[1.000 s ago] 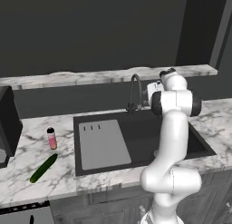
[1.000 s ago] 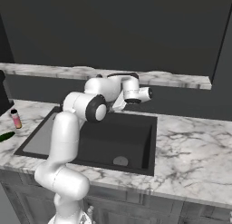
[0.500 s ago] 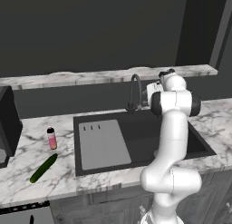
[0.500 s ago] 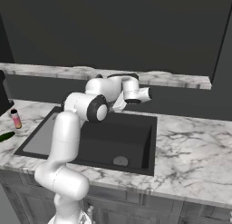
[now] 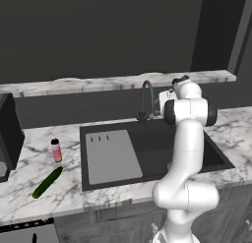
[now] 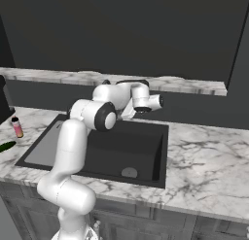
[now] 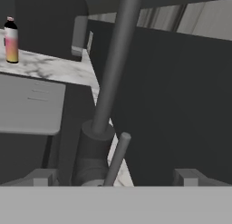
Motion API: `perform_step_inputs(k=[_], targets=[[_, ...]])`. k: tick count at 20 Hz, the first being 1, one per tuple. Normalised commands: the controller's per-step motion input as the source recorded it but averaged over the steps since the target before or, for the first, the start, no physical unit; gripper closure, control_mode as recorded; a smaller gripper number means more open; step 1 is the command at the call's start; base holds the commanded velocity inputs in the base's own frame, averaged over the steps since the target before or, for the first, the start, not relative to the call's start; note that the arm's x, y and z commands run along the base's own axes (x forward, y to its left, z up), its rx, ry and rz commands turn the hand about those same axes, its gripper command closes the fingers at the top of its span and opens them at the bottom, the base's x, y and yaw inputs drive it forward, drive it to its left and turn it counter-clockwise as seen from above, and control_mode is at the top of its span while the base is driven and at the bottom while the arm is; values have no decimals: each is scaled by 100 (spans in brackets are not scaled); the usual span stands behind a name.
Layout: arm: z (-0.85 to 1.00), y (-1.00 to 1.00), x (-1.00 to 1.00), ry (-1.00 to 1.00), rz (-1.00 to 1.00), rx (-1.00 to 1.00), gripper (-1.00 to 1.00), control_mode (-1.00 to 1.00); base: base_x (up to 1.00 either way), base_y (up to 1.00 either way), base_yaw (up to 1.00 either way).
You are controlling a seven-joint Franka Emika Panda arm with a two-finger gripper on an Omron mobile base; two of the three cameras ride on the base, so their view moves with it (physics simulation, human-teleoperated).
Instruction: Turn on the sink faucet. Then move the cucumber from the counter to the sink. Turn off the sink. Move the vegetable from the sink to the pot next to the stove. Finally move the pot to the rear left burner.
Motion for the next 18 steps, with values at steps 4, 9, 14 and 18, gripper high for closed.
perform_step_inputs(k=[4, 9, 14, 18], targets=[[-6, 0, 2, 0, 0, 0, -100, -100, 0, 0, 0], [-2, 2, 0, 0, 0, 0, -100, -100, 0, 0, 0], [0, 6, -1, 0, 0, 0, -100, -100, 0, 0, 0], [0, 14, -6, 2, 0, 0, -100, -100, 0, 0, 0]])
